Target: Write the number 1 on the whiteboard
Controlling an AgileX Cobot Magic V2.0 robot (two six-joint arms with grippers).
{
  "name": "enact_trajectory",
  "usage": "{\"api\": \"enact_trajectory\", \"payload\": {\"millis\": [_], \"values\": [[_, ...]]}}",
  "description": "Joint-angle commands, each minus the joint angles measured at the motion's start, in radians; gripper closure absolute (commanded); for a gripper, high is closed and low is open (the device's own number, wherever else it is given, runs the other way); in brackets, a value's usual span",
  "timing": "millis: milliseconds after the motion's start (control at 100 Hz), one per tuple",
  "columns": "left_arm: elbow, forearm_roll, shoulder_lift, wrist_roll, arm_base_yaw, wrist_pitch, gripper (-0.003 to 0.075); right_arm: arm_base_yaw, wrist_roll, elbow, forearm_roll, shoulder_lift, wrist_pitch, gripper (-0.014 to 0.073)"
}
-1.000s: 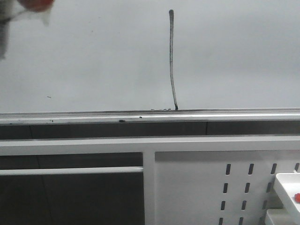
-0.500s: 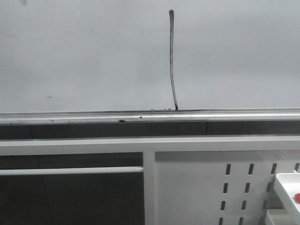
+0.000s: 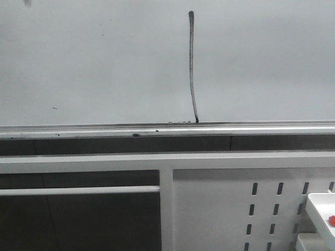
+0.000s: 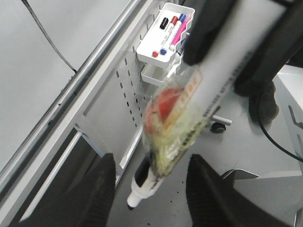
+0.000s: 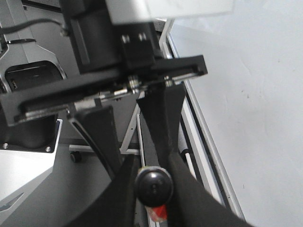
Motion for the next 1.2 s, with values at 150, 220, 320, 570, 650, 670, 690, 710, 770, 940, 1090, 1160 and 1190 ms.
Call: {"api": "enact_trajectory", "payload": {"millis": [150,220,320,570,650,670,690,710,770,940,1090,1160,1190], "values": [[-0.030,-0.019,-0.002,-0.002,-0.002,-0.064,0.0412,0.002,0.000,-0.038,0.018,-0.015,-0.054,0.0664],[-0.030,-0.019,-0.002,-0.002,-0.002,-0.064,0.0447,0.002,0.000,-0.038,0.018,-0.015,-0.054,0.0664],[-0.030,-0.019,-0.002,-0.002,-0.002,-0.066,0.0518,0.002,0.000,-0.038,0.018,-0.015,-0.054,0.0664],[-0.030,-0.019,-0.002,-0.002,-0.002,-0.118,0.0611,0.002,0.000,-0.038,0.018,-0.015,-0.054,0.0664],[-0.030,-0.019,-0.002,-0.002,-0.002,-0.124,0.0629,0.002,0.000,-0.038,0.018,-0.015,-0.054,0.0664],[-0.030,-0.019,-0.002,-0.002,-0.002,-0.126,0.0634,0.002,0.000,-0.038,0.018,-0.015,-0.054,0.0664],[-0.030,-0.019,-0.002,-0.002,-0.002,-0.126,0.0640,0.002,0.000,-0.038,0.018,-0.015,-0.054,0.0664],[-0.030,-0.019,-0.002,-0.002,-0.002,-0.129,0.0647,0.002,0.000,-0.038,0.018,-0.015,-0.054,0.0664],[-0.030,-0.019,-0.002,-0.002,-0.002,-0.131,0.0668,0.002,0.000,-0.038,0.018,-0.015,-0.052,0.0664],[-0.030,-0.019,-0.002,-0.002,-0.002,-0.132,0.0739,0.002,0.000,-0.038,0.018,-0.015,-0.046,0.0664],[-0.030,-0.019,-0.002,-0.002,-0.002,-0.137,0.0740,0.002,0.000,-0.038,0.018,-0.015,-0.046,0.0664],[-0.030,-0.019,-0.002,-0.002,-0.002,-0.143,0.0740,0.002,0.000,-0.038,0.018,-0.015,-0.044,0.0664],[-0.030,-0.019,-0.002,-0.002,-0.002,-0.148,0.0740,0.002,0.000,-0.038,0.018,-0.015,-0.041,0.0664]]}}
